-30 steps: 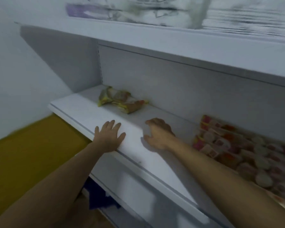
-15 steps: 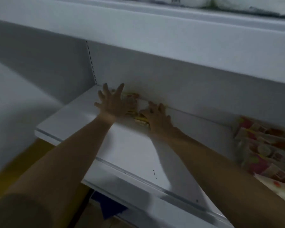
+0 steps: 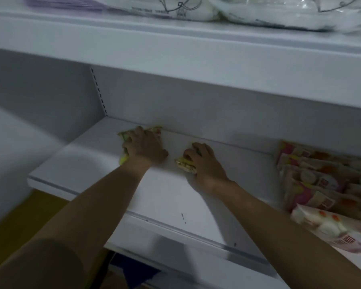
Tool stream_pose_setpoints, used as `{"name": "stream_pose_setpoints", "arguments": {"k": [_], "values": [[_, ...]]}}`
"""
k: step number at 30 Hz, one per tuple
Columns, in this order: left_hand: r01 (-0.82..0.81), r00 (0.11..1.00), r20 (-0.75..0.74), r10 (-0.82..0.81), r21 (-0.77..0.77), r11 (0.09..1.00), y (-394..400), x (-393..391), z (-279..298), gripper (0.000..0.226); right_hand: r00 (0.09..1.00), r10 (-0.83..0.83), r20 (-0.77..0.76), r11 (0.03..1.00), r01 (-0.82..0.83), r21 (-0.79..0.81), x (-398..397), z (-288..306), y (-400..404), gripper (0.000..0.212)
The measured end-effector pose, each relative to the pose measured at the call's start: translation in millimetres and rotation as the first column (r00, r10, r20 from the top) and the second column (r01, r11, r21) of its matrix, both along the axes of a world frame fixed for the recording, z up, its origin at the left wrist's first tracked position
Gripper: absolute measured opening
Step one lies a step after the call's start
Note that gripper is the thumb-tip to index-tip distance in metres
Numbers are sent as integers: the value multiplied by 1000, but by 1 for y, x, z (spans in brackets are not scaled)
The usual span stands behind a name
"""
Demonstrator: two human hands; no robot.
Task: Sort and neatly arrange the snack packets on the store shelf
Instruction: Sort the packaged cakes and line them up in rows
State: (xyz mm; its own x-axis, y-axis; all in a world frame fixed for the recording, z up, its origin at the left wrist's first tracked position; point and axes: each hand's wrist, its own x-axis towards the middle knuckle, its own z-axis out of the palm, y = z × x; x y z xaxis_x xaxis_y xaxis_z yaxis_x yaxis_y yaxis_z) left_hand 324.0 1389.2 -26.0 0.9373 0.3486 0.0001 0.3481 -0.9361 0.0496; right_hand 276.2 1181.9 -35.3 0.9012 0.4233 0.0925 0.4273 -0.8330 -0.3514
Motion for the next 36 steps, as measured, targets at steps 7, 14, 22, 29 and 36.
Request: {"name": "stream_pose_setpoints", "arguments": {"k": [7, 14, 22, 29, 36], "values": [[442, 792, 371, -485, 199, 875, -60, -86, -23, 55, 993, -89, 83, 988, 77, 137, -21, 16, -35, 62], [631, 755, 196, -626, 44, 775, -126, -131, -8, 65, 980, -47, 194, 985, 14, 170, -39, 45, -87, 56], [583, 750, 437, -497, -80, 809, -197, -149, 3, 40, 963, -23, 269, 957, -56, 285, -78, 64, -180, 62], [262, 959, 282, 20, -857, -443, -319, -221, 66, 64, 911, -105, 399, 862, -117, 493, -160, 64, -266, 75], [219, 973, 216, 82, -753, -620, -403, -262, 58, 63, 897, -308, 317, 785, 51, 617, -222, 56, -349, 65]]}}
